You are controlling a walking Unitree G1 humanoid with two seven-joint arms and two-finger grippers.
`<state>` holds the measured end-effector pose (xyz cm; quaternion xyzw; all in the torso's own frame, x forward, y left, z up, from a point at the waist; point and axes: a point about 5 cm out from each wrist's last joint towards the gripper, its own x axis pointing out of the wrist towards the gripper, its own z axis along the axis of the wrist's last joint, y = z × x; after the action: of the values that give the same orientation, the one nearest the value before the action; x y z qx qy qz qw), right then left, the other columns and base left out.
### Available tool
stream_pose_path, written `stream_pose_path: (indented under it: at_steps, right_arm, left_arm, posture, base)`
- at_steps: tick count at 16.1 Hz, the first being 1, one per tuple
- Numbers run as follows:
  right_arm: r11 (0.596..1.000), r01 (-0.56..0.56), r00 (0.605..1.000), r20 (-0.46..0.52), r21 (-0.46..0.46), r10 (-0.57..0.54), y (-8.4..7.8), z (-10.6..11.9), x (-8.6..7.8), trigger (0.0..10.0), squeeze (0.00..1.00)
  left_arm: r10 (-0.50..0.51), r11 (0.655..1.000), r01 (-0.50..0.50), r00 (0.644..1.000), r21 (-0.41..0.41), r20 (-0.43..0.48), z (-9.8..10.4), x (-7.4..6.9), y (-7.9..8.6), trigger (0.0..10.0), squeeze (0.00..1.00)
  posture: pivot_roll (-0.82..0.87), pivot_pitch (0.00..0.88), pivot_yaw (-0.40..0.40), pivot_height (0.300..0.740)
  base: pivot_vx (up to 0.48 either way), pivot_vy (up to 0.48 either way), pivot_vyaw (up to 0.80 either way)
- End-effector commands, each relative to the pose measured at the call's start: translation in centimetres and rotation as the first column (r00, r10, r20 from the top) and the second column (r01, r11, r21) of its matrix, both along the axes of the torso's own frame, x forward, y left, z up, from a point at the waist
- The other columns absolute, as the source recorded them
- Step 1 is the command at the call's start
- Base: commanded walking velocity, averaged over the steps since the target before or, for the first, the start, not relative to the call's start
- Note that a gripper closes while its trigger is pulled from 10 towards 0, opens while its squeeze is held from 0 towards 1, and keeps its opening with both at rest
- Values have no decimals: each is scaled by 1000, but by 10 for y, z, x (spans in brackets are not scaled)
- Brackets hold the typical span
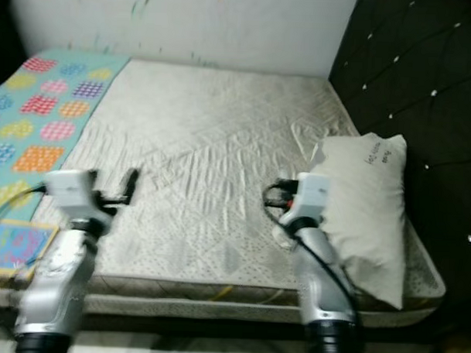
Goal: Clean up the room
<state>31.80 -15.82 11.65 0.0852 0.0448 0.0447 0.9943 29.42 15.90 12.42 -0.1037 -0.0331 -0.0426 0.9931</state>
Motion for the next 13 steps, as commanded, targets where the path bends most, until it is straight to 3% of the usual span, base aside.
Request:
stream_pose_path:
  at_steps: [1, 4, 10, 13]
  right_arm:
    - [1000, -11, 1000, -2, 3, 11, 4, 1, 2, 10000, 0]
    - [1000, -10, 1000, -5, 2, 10, 3, 1, 1, 10000, 0]
    - [1000, -11, 1000, -4, -4, 11, 3, 1, 2, 10000, 0]
    - [998, -42, 998, 48, -56, 45, 8, 10, 3, 10000, 0]
  left_arm:
    - [22, 1000, -22, 1000, 5, 10, 4, 1, 7, 10000, 0]
    - [21, 1000, -21, 1000, -7, 7, 4, 1, 7, 10000, 0]
    - [20, 1000, -19, 1000, -16, 11, 4, 2, 7, 10000, 0]
    - [21, 1000, -21, 1000, -16, 11, 4, 2, 8, 10000, 0]
  posture:
    - [-83, 24, -60, 740]
    - [-83, 24, -60, 740]
    - [-88, 24, -61, 740]
    - [-89, 24, -61, 740]
  base:
    - [0, 0, 0]
    - [0, 97, 0]
    - [0, 480, 0]
    - [0, 480, 0]
